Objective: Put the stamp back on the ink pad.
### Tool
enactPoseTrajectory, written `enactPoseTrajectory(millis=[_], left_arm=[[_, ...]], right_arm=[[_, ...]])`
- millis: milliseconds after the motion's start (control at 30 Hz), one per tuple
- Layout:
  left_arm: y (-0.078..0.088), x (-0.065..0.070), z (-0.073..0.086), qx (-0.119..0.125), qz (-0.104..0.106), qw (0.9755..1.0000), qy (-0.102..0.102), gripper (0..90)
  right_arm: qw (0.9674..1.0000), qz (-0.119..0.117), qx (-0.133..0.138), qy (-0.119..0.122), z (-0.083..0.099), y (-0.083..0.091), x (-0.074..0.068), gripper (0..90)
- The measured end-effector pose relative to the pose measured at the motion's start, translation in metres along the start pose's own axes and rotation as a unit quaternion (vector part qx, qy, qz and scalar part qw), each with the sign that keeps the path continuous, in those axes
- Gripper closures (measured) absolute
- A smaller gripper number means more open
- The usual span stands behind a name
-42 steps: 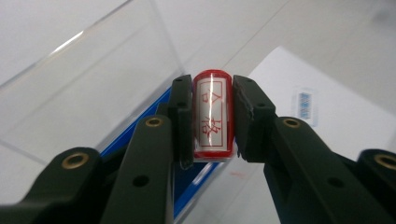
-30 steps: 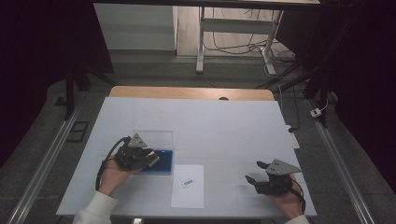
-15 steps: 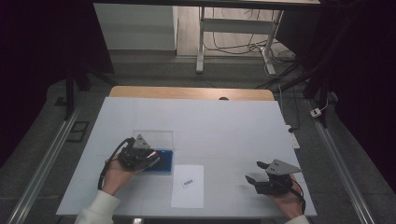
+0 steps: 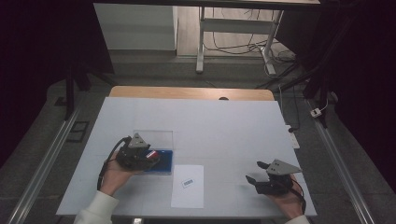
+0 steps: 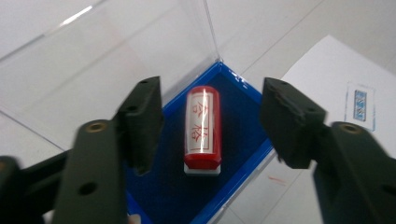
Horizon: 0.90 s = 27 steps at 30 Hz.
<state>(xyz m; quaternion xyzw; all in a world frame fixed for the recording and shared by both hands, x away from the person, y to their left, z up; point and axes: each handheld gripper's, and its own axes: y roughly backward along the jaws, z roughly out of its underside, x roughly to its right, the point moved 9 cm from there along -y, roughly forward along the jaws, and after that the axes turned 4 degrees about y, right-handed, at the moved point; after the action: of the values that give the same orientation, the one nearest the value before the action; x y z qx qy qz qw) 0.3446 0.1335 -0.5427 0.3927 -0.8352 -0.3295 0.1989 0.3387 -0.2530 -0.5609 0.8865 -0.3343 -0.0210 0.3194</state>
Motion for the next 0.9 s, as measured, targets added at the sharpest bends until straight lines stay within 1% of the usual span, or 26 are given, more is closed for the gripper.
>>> enactPoseTrajectory(millis=[133,200,333,400,433,500,567,600,700,733,867,900], left_arm=[[0.006,0.003,-0.003,0.019,0.01,0.9997,0.01,28.4],[0.009,0.005,-0.005,0.026,0.015,0.9995,0.013,26.2],[0.015,0.013,-0.004,0.033,0.024,0.9992,0.005,25.0],[0.019,0.016,-0.002,0.038,0.026,0.9989,0.004,24.5],[0.021,0.018,0.0,0.041,0.028,0.9988,0.005,24.3],[0.024,0.021,0.004,0.043,0.028,0.9987,0.004,24.0],[0.028,0.022,0.009,0.051,0.025,0.9984,0.008,23.3],[0.029,0.023,0.01,0.053,0.025,0.9982,0.01,23.0],[0.033,0.025,0.014,0.064,0.026,0.9975,0.018,22.2],[0.034,0.026,0.016,0.065,0.026,0.9974,0.019,22.0],[0.037,0.029,0.028,0.066,0.021,0.9974,0.018,22.0],[0.037,0.03,0.031,0.066,0.02,0.9974,0.02,22.0]], right_arm=[[1.0,0.001,0.0,-0.001,0.0,0.0,0.0,28.6],[1.0,0.002,0.001,0.0,0.0,0.001,0.001,28.5],[1.0,0.0,0.005,-0.003,0.0,0.002,0.001,28.5],[1.0,0.006,0.003,-0.004,0.001,0.004,0.002,28.5],[1.0,0.001,0.005,-0.006,0.001,0.005,0.002,28.5],[0.9999,0.007,0.009,-0.007,0.001,0.007,0.004,28.5],[0.9999,0.006,0.011,-0.009,0.002,0.01,0.004,28.5],[0.9998,0.005,0.017,-0.01,0.001,0.011,0.004,28.5],[0.9998,0.004,0.017,-0.008,0.002,0.014,0.003,28.4],[0.9998,0.005,0.018,-0.007,0.002,0.015,0.003,28.3],[0.9996,-0.004,0.027,-0.005,0.002,0.019,-0.001,28.2],[0.9994,-0.008,0.034,-0.005,0.002,0.019,-0.002,28.2]])
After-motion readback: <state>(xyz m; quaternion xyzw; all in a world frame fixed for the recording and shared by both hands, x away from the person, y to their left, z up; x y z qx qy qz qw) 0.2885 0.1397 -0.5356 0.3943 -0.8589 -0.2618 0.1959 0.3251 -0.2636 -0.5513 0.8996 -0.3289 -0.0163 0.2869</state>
